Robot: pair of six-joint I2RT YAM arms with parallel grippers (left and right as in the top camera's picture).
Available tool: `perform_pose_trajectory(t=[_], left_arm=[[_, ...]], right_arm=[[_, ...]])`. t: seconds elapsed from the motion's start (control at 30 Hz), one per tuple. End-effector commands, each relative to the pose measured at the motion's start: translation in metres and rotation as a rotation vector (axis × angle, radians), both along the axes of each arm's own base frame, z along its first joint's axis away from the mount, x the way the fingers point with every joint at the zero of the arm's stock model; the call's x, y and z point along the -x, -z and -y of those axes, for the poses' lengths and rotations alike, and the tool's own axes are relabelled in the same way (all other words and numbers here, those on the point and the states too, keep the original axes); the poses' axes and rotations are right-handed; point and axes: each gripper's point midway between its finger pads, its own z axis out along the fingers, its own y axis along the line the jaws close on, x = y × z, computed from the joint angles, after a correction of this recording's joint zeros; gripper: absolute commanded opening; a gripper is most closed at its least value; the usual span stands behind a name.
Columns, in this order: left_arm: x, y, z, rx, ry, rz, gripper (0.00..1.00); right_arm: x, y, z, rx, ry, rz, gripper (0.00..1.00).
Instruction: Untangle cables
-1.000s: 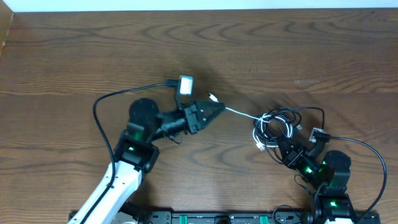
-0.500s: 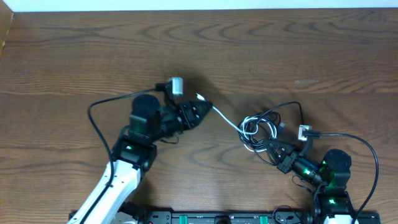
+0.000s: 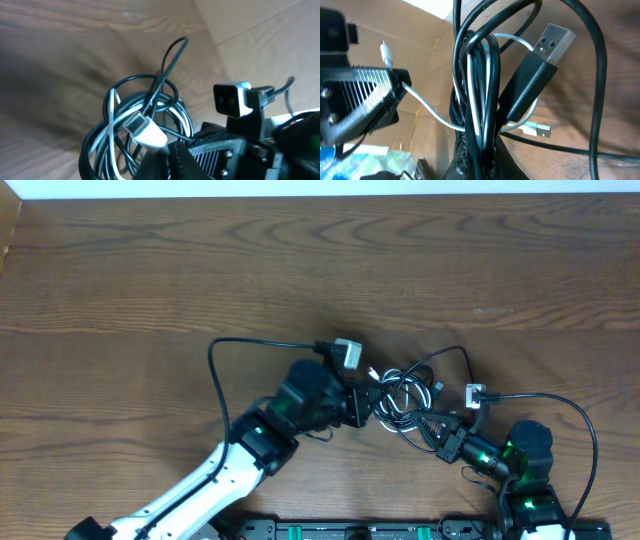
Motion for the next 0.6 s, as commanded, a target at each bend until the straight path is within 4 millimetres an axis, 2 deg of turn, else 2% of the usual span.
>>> perform_pose_trajectory(t=[0.0,0.27,0.43,0.57], left_arm=[[-0.013,0.003,0.0,-0.092,-0.079,0.107,0.08],[-0.003,0.032,0.016,-0.22,-0.074,0.169,0.08],[0.005,0.031,0.038,-0.238,0.032,0.312,0.08],[0.0,0.029,0.047,-0.244,0.066,0.406,0.08]], right_arm=[[-0.002,0.0,0.001,-0.012,0.025,-0.021,0.01],[-0.003,0.001,0.002,-0.04,0.05,-0.064,0.01],[-0.003,0.002,0.002,-0.039,0.049,-0.071,0.01],[0.0,0.009,0.003,-0.034,0.051,-0.11,0.01]])
